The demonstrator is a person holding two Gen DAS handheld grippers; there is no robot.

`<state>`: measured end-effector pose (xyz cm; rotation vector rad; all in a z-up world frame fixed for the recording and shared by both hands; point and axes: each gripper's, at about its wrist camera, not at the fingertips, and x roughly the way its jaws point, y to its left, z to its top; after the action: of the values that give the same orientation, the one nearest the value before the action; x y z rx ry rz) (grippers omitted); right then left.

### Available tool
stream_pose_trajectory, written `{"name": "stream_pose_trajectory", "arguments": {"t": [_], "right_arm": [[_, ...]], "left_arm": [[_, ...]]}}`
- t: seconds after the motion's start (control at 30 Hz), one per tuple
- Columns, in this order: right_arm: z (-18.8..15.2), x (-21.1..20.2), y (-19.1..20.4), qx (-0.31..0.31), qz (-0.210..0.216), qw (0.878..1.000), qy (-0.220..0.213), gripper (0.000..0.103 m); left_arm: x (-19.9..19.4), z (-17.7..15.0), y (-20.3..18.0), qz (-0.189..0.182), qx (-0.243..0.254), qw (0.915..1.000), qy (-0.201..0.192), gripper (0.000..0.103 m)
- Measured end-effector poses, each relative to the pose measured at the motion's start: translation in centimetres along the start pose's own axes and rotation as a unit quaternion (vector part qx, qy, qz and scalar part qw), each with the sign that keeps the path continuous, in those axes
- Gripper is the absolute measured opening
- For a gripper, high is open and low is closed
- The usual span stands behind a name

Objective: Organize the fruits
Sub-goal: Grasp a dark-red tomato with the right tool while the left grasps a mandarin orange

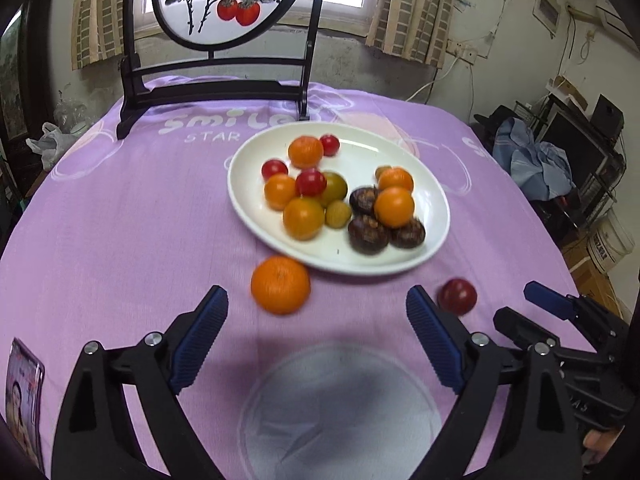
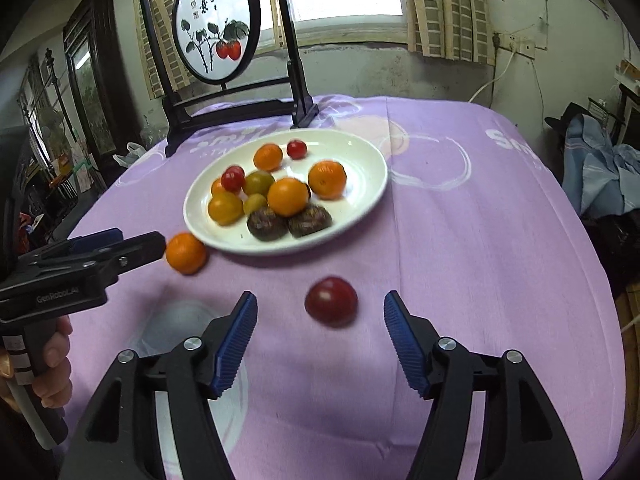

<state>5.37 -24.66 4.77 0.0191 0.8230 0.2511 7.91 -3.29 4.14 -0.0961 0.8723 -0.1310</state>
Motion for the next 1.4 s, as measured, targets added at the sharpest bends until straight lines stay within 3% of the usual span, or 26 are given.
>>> {"name": "stream_pose_trajectory", "arguments": {"t": [0.3, 0.47, 0.7, 0.9, 0.97, 1.03, 1.1, 1.4], "right_arm": [[-3.1, 0.6, 0.4, 0.004, -0.005, 0.999, 0.031, 0.068], [-3.9, 1.7, 0.5, 0.008, -0.011, 0.999, 0.047, 0.068], [-3.0, 3.5, 0.5, 0.001, -0.037, 0.998, 0.056, 0.068], [-1.2, 6.6, 0.5, 0.009, -0.042, 0.997, 0.067, 0.067], [-0.8, 7.3, 0.6, 0.012, -0.050, 0.997, 0.066, 0.063], [-0.5, 7.5, 0.6, 0.011, -0.056, 0.996, 0.062, 0.048], [-0.2, 7.6, 0.5, 0.014, -0.055, 0.997, 0.061, 0.041], [-1.0, 5.4, 0.5, 0.032, -0.031, 0.997, 0.057, 0.040]], "left_arm": [[0.4, -3.6, 0.7, -0.003, 0.018, 0.9995, 0.027, 0.090], [0.9, -4.8, 1.3, 0.014, 0.027, 0.9992, 0.025, 0.091], [2.0, -5.3, 2.0, 0.014, 0.033, 0.9986, 0.040, 0.091], [2.7, -4.7, 3.6, 0.015, 0.006, 0.9987, 0.048, 0.091], [3.0, -4.7, 3.8, 0.020, 0.003, 0.9985, 0.051, 0.091], [3.2, -4.7, 3.8, 0.023, 0.005, 0.9983, 0.053, 0.091], [3.4, -4.7, 3.8, 0.024, 0.007, 0.9982, 0.055, 0.091], [3.4, -4.8, 3.6, 0.049, 0.020, 0.9982, 0.028, 0.091]]}}
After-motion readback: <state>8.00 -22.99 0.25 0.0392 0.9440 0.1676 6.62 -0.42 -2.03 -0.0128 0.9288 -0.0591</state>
